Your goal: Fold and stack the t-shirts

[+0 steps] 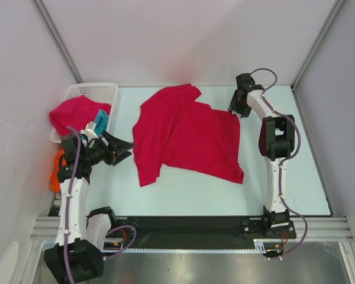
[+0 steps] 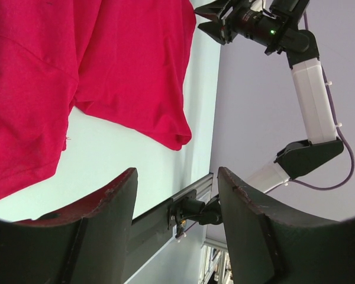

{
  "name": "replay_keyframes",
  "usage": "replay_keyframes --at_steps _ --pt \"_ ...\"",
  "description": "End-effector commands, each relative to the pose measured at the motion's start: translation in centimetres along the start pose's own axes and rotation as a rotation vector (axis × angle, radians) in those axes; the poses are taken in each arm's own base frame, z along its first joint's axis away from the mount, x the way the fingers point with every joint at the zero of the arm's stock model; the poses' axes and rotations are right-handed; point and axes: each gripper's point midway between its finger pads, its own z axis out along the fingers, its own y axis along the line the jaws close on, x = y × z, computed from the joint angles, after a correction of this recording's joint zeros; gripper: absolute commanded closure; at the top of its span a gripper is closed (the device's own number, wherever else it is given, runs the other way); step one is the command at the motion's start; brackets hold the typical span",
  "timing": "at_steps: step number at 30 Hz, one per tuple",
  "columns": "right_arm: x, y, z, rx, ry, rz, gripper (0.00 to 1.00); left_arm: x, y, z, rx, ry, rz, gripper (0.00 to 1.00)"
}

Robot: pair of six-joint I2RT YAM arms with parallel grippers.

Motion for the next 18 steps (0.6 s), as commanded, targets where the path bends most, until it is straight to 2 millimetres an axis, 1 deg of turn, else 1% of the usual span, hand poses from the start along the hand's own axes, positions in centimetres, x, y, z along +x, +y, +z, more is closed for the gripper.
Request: replay_keyframes --at_steps 1,5,6,7,8,9,11,12,16,18 --pt "0.1 1.2 0.9 -0.031 0.008 -0.019 0.44 -0.2 -0.4 -0.3 0.011 -0.018 0.043 0.38" --pt "0.7 1.4 1.6 -0.036 0.026 -0.022 0.44 -0.3 -0.5 -0.4 0.011 -0.02 0.048 0.38" --pt "0.7 1.4 1.7 -0.037 0.027 -0.024 0.47 -0.3 -0.5 -0.5 0.008 -0.021 0.045 0.38" --pt "0.8 1.4 1.8 -0.038 0.029 -0.027 0.53 -0.2 -0.6 -0.5 0.01 -0.019 0.046 0.38" --pt "0.7 1.3 1.9 -0.031 0.023 -0.029 0.64 -0.2 -0.6 -0.5 0.009 -0.02 0.047 0.38" --pt "0.6 1.2 1.9 -0.023 0.018 -0.027 0.99 -0.2 -0.6 -0.5 0.008 -0.021 0.048 0.38" --pt "0.4 0.8 1.9 -0.007 0.004 -0.023 1.0 -0.2 -0.4 -0.5 0.003 -0.022 0.046 0.38" --pt "0.1 0.8 1.4 -0.007 -0.01 -0.026 1.0 -0.1 -0.4 -0.6 0.001 -0.022 0.047 0.38" --pt "-1.8 0.3 0.3 0.022 -0.076 -0.028 1.0 0.1 -0.1 -0.5 -0.002 -0.017 0.043 0.38" --pt "-3.2 -0.2 -0.4 0.057 -0.122 -0.03 1.0 0.1 0.1 -0.5 -0.006 -0.017 0.04 0.38"
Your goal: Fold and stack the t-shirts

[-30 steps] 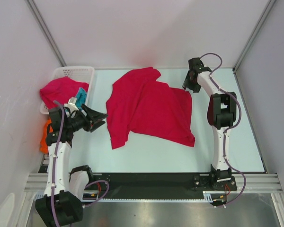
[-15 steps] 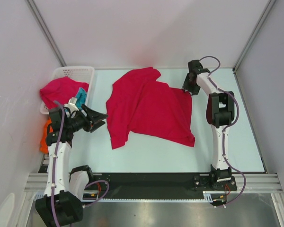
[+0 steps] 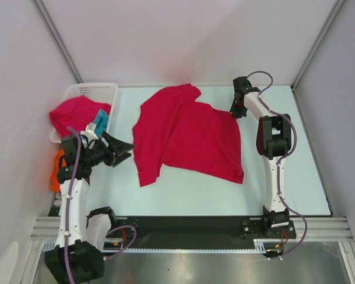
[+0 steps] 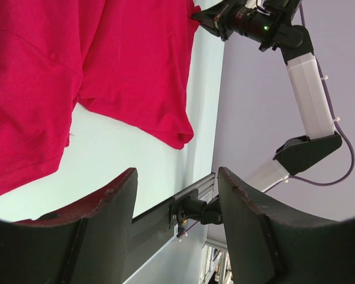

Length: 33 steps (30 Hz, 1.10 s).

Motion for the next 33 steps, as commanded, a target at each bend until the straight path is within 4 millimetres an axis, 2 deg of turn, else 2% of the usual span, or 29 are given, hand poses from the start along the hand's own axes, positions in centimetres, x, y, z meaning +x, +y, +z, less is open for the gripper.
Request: replay_keyframes --at_steps 1,7,11,15,16,17,19,20,21,24,25,26,28,29,32,33 --pt "-4.8 -0.5 -3.3 0.046 -0.159 0.0 1.0 -0.1 -0.1 -0.3 0.008 -0.015 0.046 0.38" --pt "-9.4 -3.0 -6.8 0.192 -0.328 0.03 1.0 -0.1 0.1 -0.3 0.002 -0.015 0.047 0.38" --pt "-12.9 -4.7 -10.4 0.289 -0.477 0.062 1.0 -0.2 0.2 -0.3 -0.002 -0.01 0.044 0.38" --pt "-15.9 -6.0 -12.5 0.362 -0.573 0.072 1.0 -0.4 0.3 -0.2 -0.007 -0.011 0.045 0.38" --pt "-16.3 -6.3 -12.5 0.38 -0.582 0.071 1.0 -0.4 0.3 -0.3 -0.008 -0.011 0.044 0.38" --pt "-17.5 -6.8 -13.4 0.386 -0.608 0.083 1.0 -0.4 0.3 -0.3 -0.008 -0.013 0.044 0.38" --pt "-17.3 -7.1 -11.6 0.392 -0.571 0.065 1.0 -0.4 0.4 -0.3 -0.014 -0.014 0.042 0.38" --pt "-18.4 -7.4 -12.2 0.382 -0.589 0.076 1.0 -0.4 0.5 -0.2 -0.015 -0.012 0.041 0.38" --pt "-17.9 -7.6 -10.6 0.397 -0.562 0.062 1.0 -0.5 0.5 -0.2 -0.018 -0.013 0.038 0.38" --pt "-17.6 -8.3 -9.0 0.417 -0.533 0.035 1.0 -0.5 0.7 -0.2 -0.024 -0.01 0.035 0.38" --pt "-17.4 -8.5 -8.6 0.415 -0.523 0.031 0.94 -0.6 0.6 -0.2 -0.027 -0.01 0.036 0.38" --pt "-17.2 -8.6 -8.2 0.413 -0.51 0.027 0.76 -0.7 0.7 -0.2 -0.03 -0.011 0.035 0.38" --pt "-16.5 -8.9 -7.2 0.401 -0.474 0.023 0.59 -0.7 0.7 -0.1 -0.033 -0.01 0.033 0.38" --pt "-16.2 -9.0 -6.9 0.402 -0.464 0.021 0.44 -0.7 0.7 -0.1 -0.033 -0.011 0.032 0.38" --pt "-15.2 -9.2 -6.3 0.4 -0.425 0.016 0.29 -0.8 0.7 -0.1 -0.037 -0.013 0.032 0.38" --pt "-14.8 -9.4 -6.2 0.402 -0.415 0.025 0.29 -0.8 0.7 -0.1 -0.037 -0.013 0.032 0.38"
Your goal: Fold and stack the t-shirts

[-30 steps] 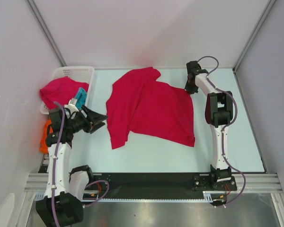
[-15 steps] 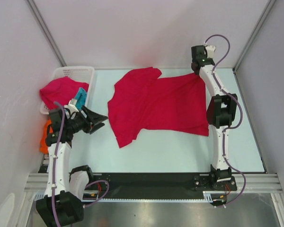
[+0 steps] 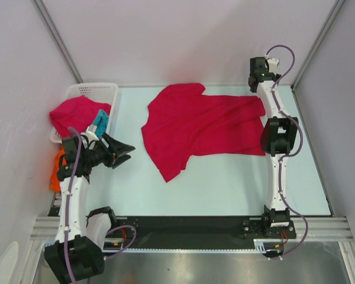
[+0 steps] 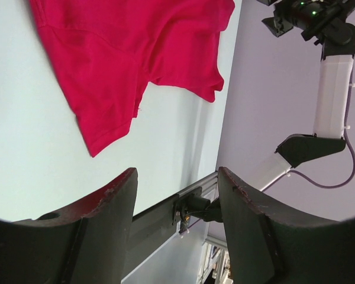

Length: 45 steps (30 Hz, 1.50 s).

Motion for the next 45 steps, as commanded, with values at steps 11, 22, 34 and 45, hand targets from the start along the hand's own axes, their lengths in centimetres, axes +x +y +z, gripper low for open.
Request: replay_keyframes --at_steps 11,22,34,45 --pt "3.4 0.4 -7.9 -0.112 0.092 0.027 0.29 2.0 1.8 1.1 0.028 0.067 -0.02 0.38" --pt "13.7 1.5 -18.0 -0.351 0.193 -0.037 0.29 6.1 3.9 3.9 0.017 0.154 -0.047 0.35" --pt "20.8 0.2 -21.3 -0.435 0.314 -0.049 0.3 9.9 4.8 10.0 -0.021 0.296 -0.015 0.11" --pt "18.4 -2.1 -24.4 -0.45 0.269 -0.021 0.31 10.3 5.8 13.2 -0.045 0.327 -0.003 0.12"
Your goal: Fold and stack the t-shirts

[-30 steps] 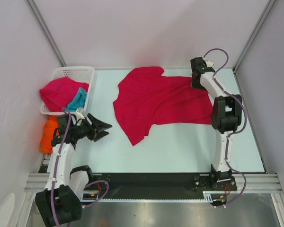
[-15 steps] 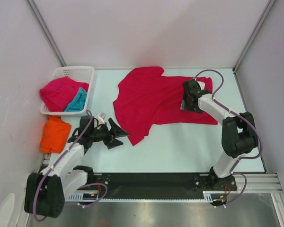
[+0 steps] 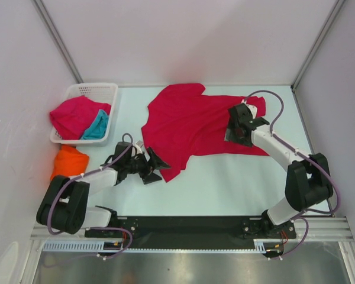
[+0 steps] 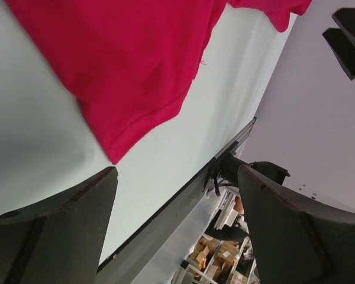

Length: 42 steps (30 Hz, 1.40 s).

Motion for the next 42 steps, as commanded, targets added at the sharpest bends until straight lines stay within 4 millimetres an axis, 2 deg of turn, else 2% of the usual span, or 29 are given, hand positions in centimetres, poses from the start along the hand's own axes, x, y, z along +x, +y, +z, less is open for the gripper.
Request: replay_keyframes --at_steps 1,2,4,8,15,18,21,22,25,27,30,36,37,39,40,42 --pt "-1.9 -0.5 -3.4 -0.018 -0.069 0.039 0.31 -1.8 -1.6 1.0 0.054 -0.047 0.051 0.12" --pt "-2.0 -0.8 -3.7 -0.012 -0.073 0.036 0.31 -1.7 -1.0 1.3 0.044 -0.038 0.036 0.13" --pt "-2.6 -1.0 -4.7 -0.013 -0.095 0.042 0.31 -1.6 -1.1 1.7 0.062 -0.037 0.036 0.15" --pt "-3.2 -1.7 -6.6 -0.017 -0.119 0.054 0.31 -1.4 -0.5 2.3 0.059 -0.026 0.022 0.27" --pt "-4.4 -2.2 -9.4 -0.037 -0.162 0.074 0.31 -1.4 0.6 3.3 0.043 -0.028 0.013 0.29" --pt "-4.7 -2.4 -10.2 -0.04 -0.171 0.076 0.31 -1.2 1.1 3.7 0.042 -0.02 -0.001 0.34" --pt "-4.9 -2.4 -10.7 -0.049 -0.176 0.082 0.31 -1.0 1.6 4.2 0.035 -0.011 -0.014 0.53" --pt "-4.9 -2.3 -10.9 -0.056 -0.177 0.085 0.31 -1.0 1.9 4.4 0.028 -0.007 -0.019 0.69" --pt "-5.2 -2.3 -11.3 -0.062 -0.181 0.087 0.32 -0.9 2.3 4.9 0.013 -0.001 -0.025 0.83" --pt "-5.3 -2.3 -11.4 -0.065 -0.185 0.087 0.32 -0.9 2.5 5.2 0.003 0.0 -0.027 0.87" --pt "-5.4 -2.4 -11.6 -0.059 -0.188 0.082 0.32 -0.9 2.9 5.5 -0.011 0.0 -0.038 1.0" --pt "-5.5 -2.9 -11.7 -0.045 -0.198 0.072 0.32 -0.5 2.8 4.8 -0.023 -0.003 -0.036 1.0" --pt "-5.4 -2.9 -11.6 -0.045 -0.195 0.068 0.32 -0.9 1.9 4.4 -0.012 -0.023 -0.004 0.88" --pt "-5.3 -3.0 -11.6 -0.043 -0.194 0.067 0.32 -0.8 2.6 3.7 -0.075 -0.033 0.021 0.63" --pt "-5.2 -3.1 -11.5 -0.041 -0.19 0.067 0.32 -1.3 2.4 3.0 -0.108 -0.066 0.033 0.44" --pt "-5.1 -3.1 -11.4 -0.044 -0.188 0.066 0.32 -1.7 1.6 2.0 -0.115 -0.104 0.085 0.3"
